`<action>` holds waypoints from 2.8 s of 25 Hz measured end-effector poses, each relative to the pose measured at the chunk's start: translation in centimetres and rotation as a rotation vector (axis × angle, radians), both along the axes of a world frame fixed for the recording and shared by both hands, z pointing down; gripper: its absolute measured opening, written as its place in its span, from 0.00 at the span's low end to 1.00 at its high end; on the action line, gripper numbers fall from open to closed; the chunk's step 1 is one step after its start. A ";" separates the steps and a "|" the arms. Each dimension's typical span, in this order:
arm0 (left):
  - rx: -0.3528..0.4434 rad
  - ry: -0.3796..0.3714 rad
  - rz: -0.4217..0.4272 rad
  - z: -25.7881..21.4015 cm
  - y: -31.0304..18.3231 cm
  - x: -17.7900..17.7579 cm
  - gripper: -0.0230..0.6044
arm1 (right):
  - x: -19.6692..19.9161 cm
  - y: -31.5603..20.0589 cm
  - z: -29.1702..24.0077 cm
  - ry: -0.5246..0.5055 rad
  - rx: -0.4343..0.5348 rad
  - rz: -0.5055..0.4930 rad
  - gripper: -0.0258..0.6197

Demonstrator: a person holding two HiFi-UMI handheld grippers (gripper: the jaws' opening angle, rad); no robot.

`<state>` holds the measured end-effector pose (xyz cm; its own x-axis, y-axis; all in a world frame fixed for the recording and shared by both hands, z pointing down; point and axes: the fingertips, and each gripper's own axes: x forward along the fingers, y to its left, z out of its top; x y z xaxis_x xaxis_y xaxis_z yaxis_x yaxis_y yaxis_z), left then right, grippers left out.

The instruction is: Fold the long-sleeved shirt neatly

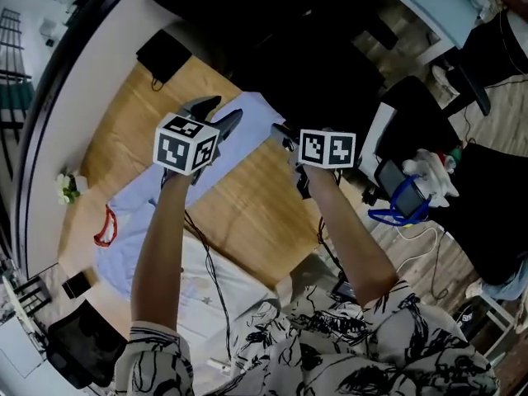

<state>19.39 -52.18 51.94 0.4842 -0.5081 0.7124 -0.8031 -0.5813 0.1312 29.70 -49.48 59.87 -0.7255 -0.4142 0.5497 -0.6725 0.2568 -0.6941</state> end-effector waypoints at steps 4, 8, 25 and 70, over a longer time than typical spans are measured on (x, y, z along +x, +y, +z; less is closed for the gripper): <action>-0.017 -0.005 0.018 1.3 -1.3 1.1 0.42 | -0.6 -0.6 1.1 -0.058 -0.146 -0.074 0.35; -0.006 0.000 0.013 1.4 -2.2 1.8 0.42 | -0.6 -1.3 1.6 -0.073 -0.212 -0.231 0.41; -0.228 -0.019 0.200 6.8 -5.7 3.1 0.36 | -1.5 -0.7 -1.3 0.043 0.086 -0.362 0.08; 0.325 0.084 0.088 -20.5 10.0 -16.2 0.06 | -18.4 16.5 -28.3 -0.105 0.715 -0.495 0.08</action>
